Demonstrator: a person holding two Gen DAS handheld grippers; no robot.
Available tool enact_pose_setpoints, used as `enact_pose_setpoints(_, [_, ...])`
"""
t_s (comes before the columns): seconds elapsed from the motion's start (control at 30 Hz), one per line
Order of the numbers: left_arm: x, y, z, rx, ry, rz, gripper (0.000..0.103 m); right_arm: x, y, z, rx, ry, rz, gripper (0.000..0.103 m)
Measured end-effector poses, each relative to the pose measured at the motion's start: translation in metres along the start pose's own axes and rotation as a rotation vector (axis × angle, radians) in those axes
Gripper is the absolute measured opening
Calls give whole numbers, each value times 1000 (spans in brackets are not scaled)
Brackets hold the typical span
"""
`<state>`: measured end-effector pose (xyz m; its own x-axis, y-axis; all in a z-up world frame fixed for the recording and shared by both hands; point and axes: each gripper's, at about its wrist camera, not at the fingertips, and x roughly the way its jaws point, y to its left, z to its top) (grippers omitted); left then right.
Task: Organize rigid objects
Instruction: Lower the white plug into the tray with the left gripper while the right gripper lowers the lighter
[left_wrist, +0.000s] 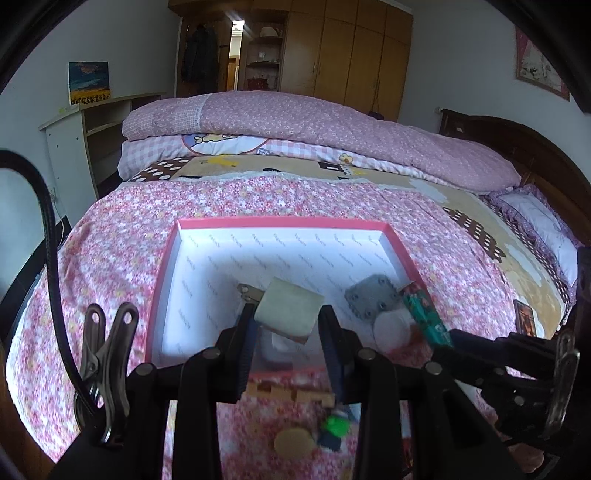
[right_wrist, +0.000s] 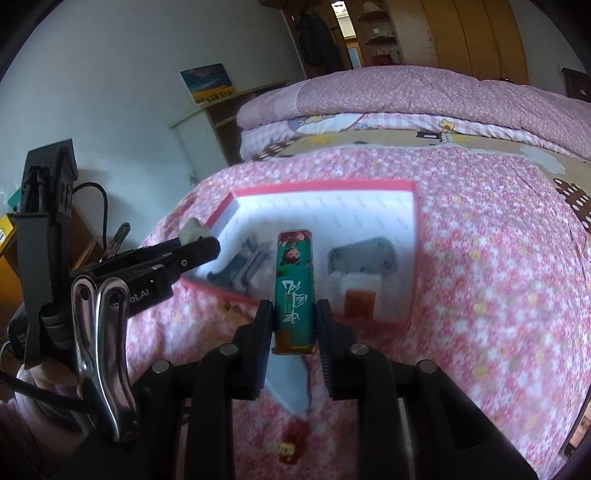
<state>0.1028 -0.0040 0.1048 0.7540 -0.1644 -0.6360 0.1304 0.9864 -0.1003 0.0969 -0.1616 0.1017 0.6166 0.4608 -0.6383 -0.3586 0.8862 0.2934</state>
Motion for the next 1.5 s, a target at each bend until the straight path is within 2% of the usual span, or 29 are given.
enact_pose_setpoints(0.33, [32,11,28,26,-10,27,35,15,-16,28,36,-27,-47,24])
enact_pose_setpoints(0.87, [82,18,22,9,69,66,37,51,-26,38,36,-5,-87,24])
enact_pose_setpoints(0.93, [83,20,21,0,72,60,44,54,-27,38,38,-1,-90,24])
enact_pose_setpoints(1.03, [82,21,20,-3,71,56,47,57,-30,38,45,3,-93,24])
enact_pose_setpoints(1.23, [78,19,18,-14,78,60,47,64,-37,41,64,4,-96,24])
enact_pose_setpoints(1.43, [63,14,16,-24,48,52,47,64,-35,46,33,-8,-105,25])
enact_pose_setpoints(1.5, [58,11,14,-18,41,50,47,61,-32,49,19,-23,-116,32])
